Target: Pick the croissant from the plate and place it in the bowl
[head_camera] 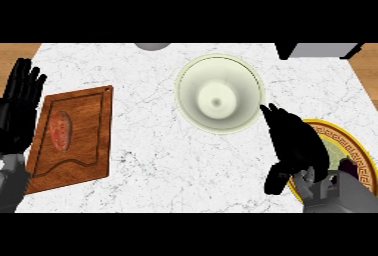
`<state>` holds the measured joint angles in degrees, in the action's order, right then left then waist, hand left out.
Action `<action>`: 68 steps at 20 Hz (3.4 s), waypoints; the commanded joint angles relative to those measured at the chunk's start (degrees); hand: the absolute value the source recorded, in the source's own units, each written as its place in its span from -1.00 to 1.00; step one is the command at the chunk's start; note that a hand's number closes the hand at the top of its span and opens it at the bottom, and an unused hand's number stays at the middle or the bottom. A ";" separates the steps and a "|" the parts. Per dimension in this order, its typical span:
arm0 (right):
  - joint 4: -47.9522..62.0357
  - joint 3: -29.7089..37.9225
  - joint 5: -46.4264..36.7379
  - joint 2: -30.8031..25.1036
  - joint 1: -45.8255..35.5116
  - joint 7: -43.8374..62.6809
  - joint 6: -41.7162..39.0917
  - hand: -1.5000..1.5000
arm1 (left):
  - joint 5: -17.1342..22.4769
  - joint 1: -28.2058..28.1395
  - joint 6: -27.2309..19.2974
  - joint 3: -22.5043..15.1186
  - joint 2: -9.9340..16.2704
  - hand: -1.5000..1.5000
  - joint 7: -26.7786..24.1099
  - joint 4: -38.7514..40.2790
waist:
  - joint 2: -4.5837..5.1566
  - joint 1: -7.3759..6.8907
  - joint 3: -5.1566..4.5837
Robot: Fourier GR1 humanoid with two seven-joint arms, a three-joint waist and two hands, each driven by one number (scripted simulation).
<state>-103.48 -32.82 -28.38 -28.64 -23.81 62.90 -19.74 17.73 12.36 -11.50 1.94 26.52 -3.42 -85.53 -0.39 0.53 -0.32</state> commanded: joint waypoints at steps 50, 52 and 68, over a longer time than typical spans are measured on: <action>21.30 15.23 -17.82 6.84 13.63 -17.40 -8.05 -1.00 | -6.73 0.88 7.32 7.29 -6.32 0.00 1.86 -0.51 | 0.41 -0.67 0.33; 19.91 15.18 -19.27 6.82 15.85 -16.87 -8.55 -1.00 | -6.36 0.59 8.69 8.82 -5.98 0.00 0.23 0.91 | 0.39 -0.58 0.32; 24.68 17.04 -28.72 5.95 18.76 -28.90 0.31 1.00 | -10.86 4.21 6.06 7.81 -9.29 0.00 3.42 0.40 | 0.38 -0.32 0.33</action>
<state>-78.85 -13.80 -53.78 -23.64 -7.75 36.22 -23.52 9.15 14.37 -3.06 10.95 18.62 -0.89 -85.32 -0.35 0.07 -0.47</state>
